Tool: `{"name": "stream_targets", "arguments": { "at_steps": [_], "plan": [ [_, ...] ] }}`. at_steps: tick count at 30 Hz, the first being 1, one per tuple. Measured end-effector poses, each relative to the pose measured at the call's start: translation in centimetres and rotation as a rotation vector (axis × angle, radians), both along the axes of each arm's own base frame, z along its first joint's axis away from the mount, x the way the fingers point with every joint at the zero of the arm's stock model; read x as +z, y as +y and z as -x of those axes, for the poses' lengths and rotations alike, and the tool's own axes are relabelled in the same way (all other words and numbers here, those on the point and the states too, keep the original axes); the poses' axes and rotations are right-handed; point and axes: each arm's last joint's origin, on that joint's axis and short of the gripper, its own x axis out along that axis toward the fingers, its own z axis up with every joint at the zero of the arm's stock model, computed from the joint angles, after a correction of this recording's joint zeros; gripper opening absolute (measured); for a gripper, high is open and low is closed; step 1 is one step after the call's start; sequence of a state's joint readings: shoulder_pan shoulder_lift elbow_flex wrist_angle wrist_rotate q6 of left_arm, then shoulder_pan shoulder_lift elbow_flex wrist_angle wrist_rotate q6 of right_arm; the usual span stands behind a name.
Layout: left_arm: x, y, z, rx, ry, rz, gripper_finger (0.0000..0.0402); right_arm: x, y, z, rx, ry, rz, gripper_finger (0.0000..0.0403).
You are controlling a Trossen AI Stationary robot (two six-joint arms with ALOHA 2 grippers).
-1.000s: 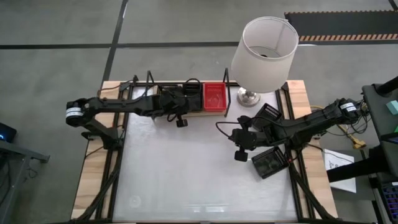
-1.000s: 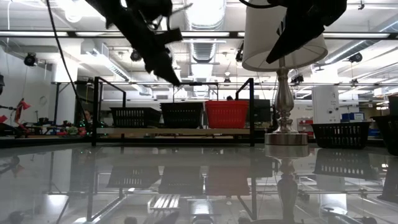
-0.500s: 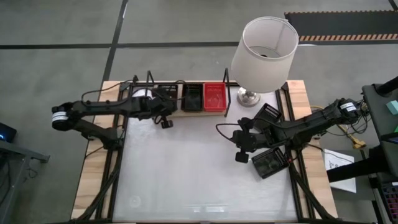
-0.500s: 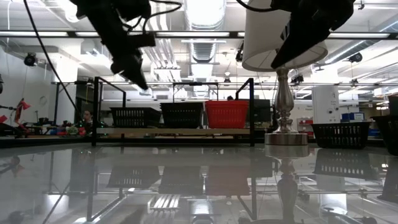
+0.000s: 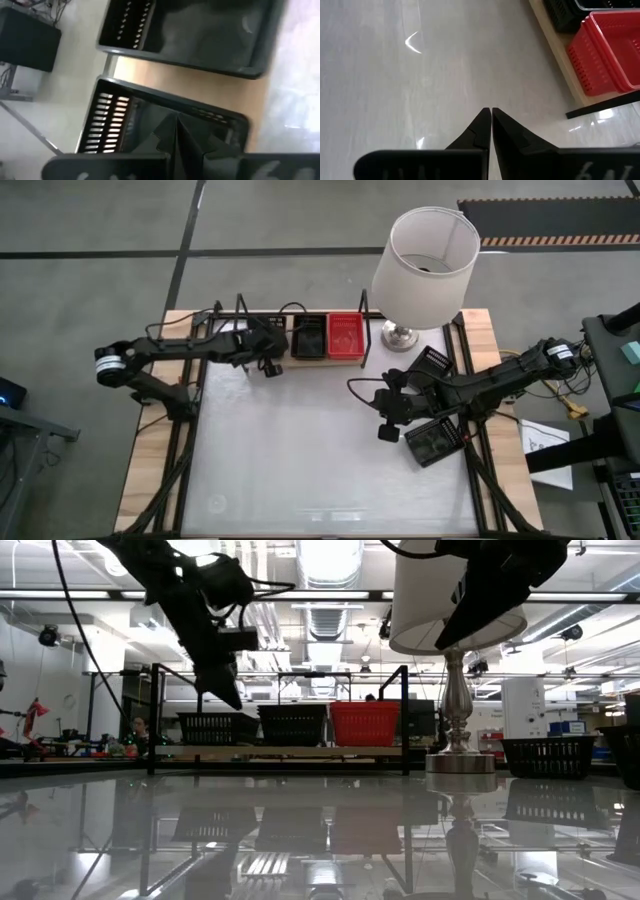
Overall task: Stack baskets on shelf by color
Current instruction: Stack the black bin on the left black bin on the shelf
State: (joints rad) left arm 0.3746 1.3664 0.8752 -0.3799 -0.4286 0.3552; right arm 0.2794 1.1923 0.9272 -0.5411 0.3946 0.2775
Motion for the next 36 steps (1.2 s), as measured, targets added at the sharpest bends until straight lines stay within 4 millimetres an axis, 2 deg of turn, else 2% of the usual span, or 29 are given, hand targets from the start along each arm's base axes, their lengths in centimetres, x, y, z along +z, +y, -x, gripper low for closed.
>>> {"name": "stream_targets", "arguments": {
  "at_steps": [4,8,12,16,20,26,31,36],
  "plan": [
    [-0.1,0.4,0.0,0.018,0.002,0.005,0.0000,0.0,0.0,0.0,-0.001,0.000,-0.001,0.0009],
    [1.2,-0.6,0.2,-0.005,-0.059,-0.007,0.0000,-0.1,0.0,0.1,-0.057,-0.002,-0.045,0.0009],
    [3.1,-2.1,0.6,-0.017,-0.174,-0.006,0.0000,-0.7,-0.7,1.0,-0.301,0.041,-0.149,0.0009],
    [4.9,-4.3,1.0,-0.077,-0.320,-0.017,0.0000,-1.7,-1.6,2.7,-0.515,0.179,-0.147,0.0020],
    [6.4,-6.6,1.4,-0.172,-0.435,-0.028,0.0000,-2.1,-2.5,4.0,-0.699,0.251,-0.143,0.0056],
    [8.0,-9.4,2.2,-0.292,-0.540,-0.025,0.0000,-3.2,-3.0,4.3,-0.757,0.311,-0.112,0.0130],
    [8.0,-10.8,2.7,-0.354,-0.567,-0.015,0.0000,-4.4,-3.3,4.6,-0.768,0.361,-0.088,0.0172],
    [7.3,-11.2,3.0,-0.395,-0.579,-0.041,0.0000,-5.6,-3.7,5.5,-0.789,0.422,-0.061,0.0190]
  ]
}}
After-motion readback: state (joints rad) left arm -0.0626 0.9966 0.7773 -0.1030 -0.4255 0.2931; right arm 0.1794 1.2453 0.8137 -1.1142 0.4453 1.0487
